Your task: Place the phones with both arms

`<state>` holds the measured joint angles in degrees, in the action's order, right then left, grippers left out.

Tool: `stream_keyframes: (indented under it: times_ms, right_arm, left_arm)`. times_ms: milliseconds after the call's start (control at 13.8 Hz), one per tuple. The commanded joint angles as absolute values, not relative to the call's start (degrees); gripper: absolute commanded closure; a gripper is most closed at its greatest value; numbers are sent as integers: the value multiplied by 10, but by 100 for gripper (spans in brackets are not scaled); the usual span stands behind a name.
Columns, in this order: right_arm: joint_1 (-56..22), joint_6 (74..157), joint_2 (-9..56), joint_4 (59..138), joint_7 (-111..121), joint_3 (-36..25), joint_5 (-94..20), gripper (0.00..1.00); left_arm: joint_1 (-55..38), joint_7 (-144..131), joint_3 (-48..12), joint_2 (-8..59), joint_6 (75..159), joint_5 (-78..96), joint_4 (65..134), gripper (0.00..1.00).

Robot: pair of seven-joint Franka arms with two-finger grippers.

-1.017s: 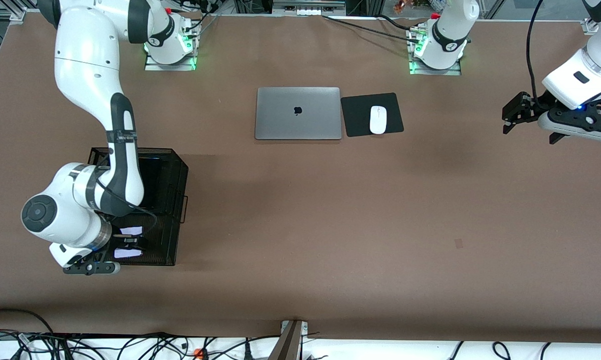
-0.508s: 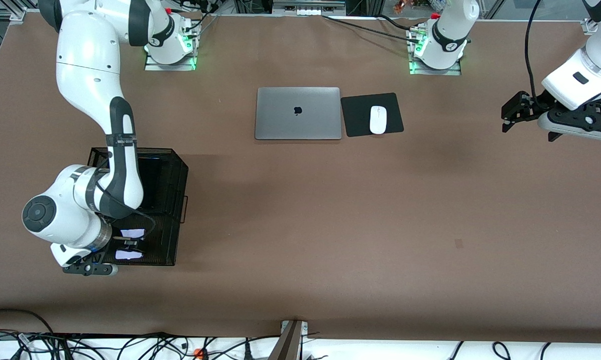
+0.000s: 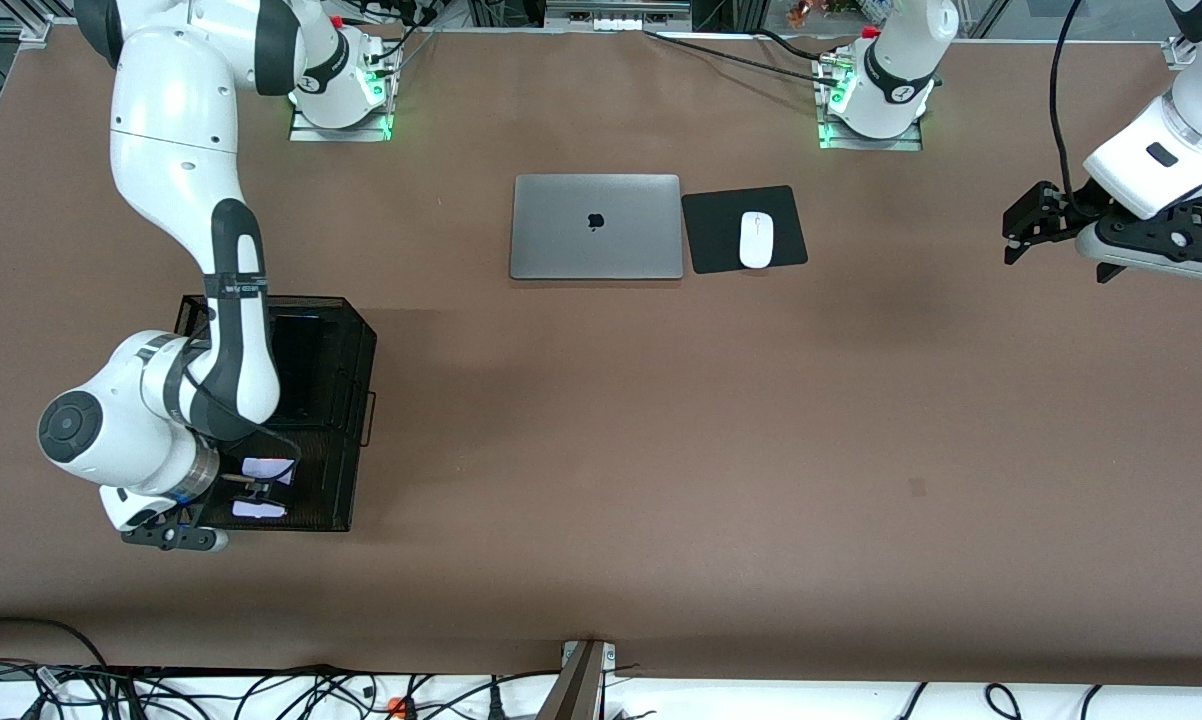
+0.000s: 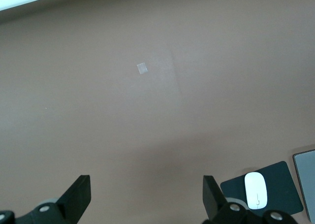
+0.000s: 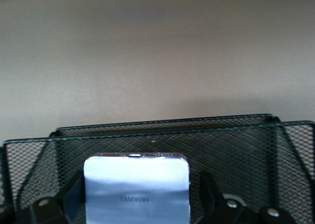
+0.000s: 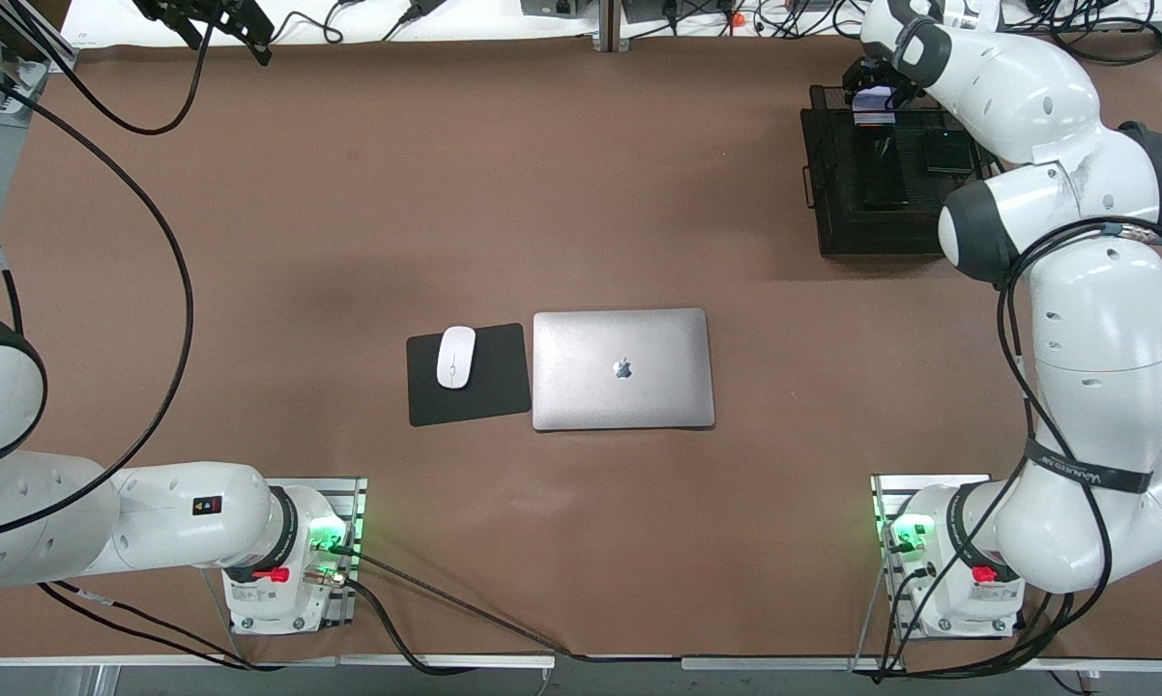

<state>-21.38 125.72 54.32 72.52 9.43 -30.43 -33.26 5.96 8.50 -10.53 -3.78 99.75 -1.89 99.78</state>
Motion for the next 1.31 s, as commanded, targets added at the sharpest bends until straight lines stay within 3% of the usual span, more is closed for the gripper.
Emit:
stream_keyframes:
  times_ms: [0,363,799,1234]
  right_arm:
    - [-207,1261,537,733,109,-301,-346,0]
    - [-207,1209,530,719,108,-303,-345,0]
    - [-207,1081,513,659,110,-343,-342,0]
    - [-208,971,437,638,112,-347,-341,0]
  left_arm:
    - [58,79,-107,-31,983,-26,980,0]
    - [58,79,-107,-31,983,-26,980,0]
    - [56,79,-107,-31,983,-26,979,0]
    - [55,78,-109,2,962,-31,926,0]
